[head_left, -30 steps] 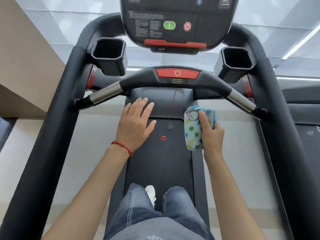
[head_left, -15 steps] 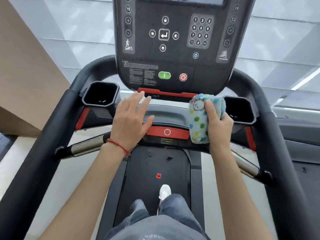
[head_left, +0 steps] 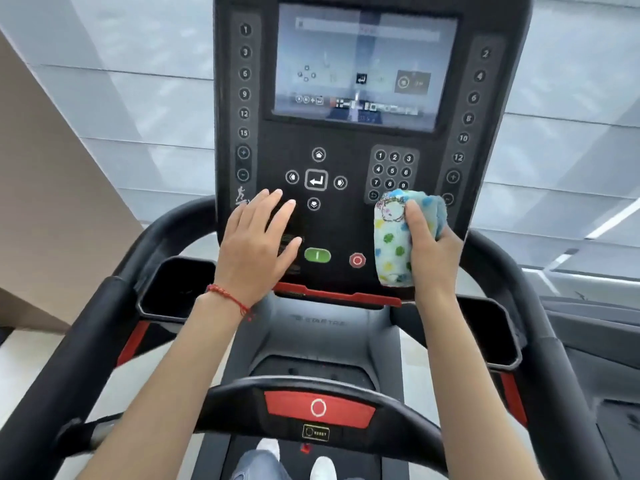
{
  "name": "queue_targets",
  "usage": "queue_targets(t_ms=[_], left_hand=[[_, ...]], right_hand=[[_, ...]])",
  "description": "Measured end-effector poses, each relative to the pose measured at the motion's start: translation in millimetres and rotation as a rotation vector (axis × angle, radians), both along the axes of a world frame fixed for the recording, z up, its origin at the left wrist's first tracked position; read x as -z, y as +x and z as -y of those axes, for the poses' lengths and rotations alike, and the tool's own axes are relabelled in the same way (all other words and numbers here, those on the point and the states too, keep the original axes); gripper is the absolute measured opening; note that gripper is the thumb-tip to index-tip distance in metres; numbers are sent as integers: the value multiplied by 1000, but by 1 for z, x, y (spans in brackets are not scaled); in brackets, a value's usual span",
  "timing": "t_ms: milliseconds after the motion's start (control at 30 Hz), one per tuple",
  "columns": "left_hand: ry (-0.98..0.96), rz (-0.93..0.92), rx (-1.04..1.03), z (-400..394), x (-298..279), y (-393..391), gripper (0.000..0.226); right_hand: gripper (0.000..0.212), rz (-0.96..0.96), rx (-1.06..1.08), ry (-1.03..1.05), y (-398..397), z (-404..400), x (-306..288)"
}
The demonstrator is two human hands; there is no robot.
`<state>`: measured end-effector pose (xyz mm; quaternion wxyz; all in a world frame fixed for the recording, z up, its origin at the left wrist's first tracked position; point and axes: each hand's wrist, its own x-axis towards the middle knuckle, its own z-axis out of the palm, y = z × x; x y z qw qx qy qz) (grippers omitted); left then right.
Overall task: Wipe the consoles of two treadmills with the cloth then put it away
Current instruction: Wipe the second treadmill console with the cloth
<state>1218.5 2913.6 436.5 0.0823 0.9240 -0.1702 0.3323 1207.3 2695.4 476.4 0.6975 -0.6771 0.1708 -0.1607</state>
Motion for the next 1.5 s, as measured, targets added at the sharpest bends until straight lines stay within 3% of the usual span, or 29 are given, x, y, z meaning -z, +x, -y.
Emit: queue_targets(t_ms=[467,667,800,933,1300,1500], left_hand=[[-20,183,41,-28,-48,106,46],[-24,232,31,-35,-42,123,45],[-29,247,37,-39,-34,130,46],[-50,277,45,-39,-29,135,45],[-66,310,61,-38,-21,139,44],[-94,299,88,-39,-20,139,44]], right_hand=[[26,330,205,-245,118,-22,-84],[30,353,384,-374,146,-6,-110],[45,289,593,-605,162,-15,-104],[46,295,713,-601,171,-36,-98],[47,484,623,-718,192,-116,-99],[49,560,571,-880,201,-166,-99]])
